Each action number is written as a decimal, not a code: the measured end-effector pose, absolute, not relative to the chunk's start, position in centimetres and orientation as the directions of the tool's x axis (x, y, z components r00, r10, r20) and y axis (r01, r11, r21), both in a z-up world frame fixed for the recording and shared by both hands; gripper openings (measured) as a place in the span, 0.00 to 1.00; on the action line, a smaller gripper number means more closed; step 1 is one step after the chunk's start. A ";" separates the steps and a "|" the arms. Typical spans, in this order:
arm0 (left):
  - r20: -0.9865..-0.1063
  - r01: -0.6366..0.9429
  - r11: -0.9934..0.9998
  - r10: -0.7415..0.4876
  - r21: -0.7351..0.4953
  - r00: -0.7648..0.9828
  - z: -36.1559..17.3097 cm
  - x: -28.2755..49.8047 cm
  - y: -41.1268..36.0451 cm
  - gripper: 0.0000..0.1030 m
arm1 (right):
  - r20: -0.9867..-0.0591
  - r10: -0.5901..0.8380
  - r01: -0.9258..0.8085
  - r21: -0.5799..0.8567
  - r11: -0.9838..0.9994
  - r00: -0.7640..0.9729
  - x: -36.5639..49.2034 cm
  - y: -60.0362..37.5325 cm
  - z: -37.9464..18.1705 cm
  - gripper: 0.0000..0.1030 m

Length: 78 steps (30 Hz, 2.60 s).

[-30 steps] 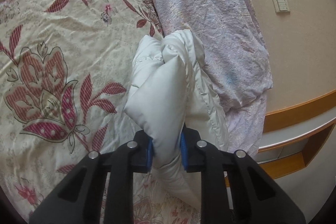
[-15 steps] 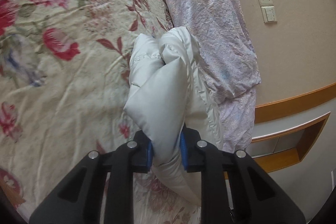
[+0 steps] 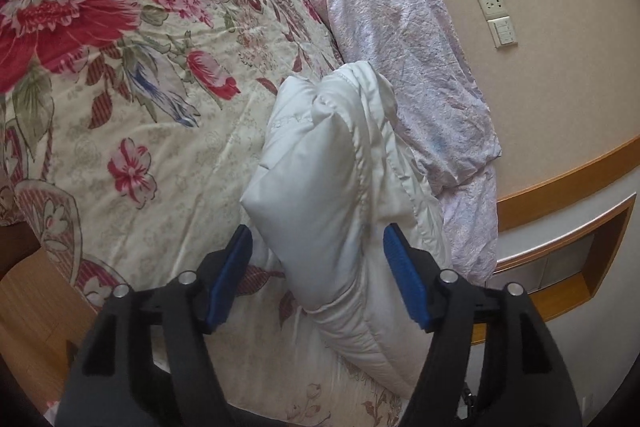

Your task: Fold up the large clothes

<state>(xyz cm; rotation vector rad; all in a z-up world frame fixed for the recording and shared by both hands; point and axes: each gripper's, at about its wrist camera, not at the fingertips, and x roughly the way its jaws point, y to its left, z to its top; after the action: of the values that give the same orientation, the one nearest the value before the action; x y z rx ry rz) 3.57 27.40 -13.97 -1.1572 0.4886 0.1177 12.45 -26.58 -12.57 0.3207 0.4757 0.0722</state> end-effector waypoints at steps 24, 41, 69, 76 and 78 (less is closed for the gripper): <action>-0.425 -0.314 0.488 -0.133 -0.814 0.895 -13.3 6.1 25.8 0.78 | -0.564 0.268 -0.303 0.034 0.953 0.781 19.6 -5.0 -13.3 0.50; -0.385 -0.287 0.450 -0.142 -0.846 0.912 -13.3 7.9 26.0 0.79 | -0.596 0.195 -0.286 -0.061 0.956 0.779 20.3 -3.1 -16.2 0.52; -0.355 -0.136 0.725 -0.157 -0.675 0.922 -4.5 10.0 23.4 0.41 | -0.593 0.188 -0.292 -0.082 0.953 0.782 20.5 -2.9 -16.3 0.52; -0.312 -0.007 0.843 -0.191 -0.538 0.931 0.5 10.6 18.1 0.41 | -0.594 0.180 -0.285 -0.087 0.955 0.784 20.5 -2.9 -16.4 0.52; -0.301 0.032 0.864 -0.209 -0.503 0.930 1.7 11.0 16.3 0.42 | -0.595 0.180 -0.285 -0.086 0.955 0.784 20.5 -2.9 -16.4 0.52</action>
<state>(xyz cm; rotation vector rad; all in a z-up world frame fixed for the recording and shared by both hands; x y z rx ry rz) 11.00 16.29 1.69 -0.5149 0.3567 -0.1293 20.48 -2.87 -16.41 -0.1752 0.6223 0.2520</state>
